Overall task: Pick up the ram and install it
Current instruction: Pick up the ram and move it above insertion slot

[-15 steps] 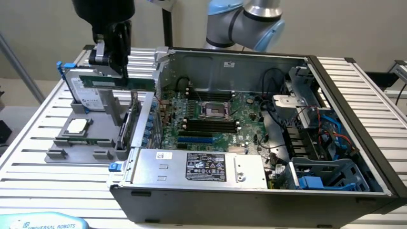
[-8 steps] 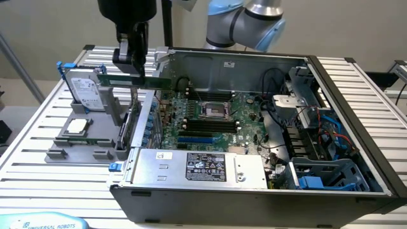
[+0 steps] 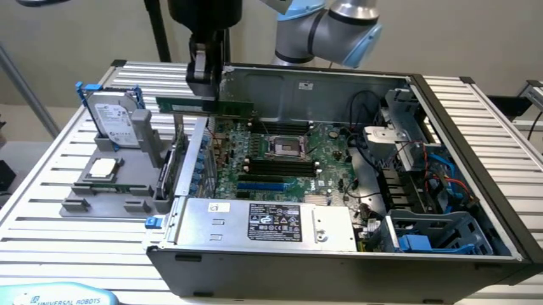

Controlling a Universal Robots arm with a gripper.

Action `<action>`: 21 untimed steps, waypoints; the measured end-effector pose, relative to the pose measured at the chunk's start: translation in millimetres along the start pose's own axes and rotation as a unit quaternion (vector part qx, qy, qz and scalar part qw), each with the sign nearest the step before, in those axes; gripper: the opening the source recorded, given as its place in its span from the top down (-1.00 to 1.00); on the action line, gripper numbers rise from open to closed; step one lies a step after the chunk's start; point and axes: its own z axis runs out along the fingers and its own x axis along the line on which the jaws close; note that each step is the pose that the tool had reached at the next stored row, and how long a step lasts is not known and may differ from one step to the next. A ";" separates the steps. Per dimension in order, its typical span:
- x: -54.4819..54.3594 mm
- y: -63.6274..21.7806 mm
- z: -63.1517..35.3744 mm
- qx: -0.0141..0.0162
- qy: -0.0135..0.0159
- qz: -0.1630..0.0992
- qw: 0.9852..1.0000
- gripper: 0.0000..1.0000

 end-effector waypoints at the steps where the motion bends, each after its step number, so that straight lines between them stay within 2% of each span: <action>1: -0.8 -4.3 -0.2 0.000 0.000 0.000 1.000 0.73; 9: -9.4 -39.8 -0.6 -0.001 -0.001 0.000 1.000 0.73; 16: -21.9 -68.5 4.9 -0.002 -0.001 0.000 1.000 0.73; 21: -36.5 -81.9 13.2 -0.002 -0.001 0.000 1.000 0.73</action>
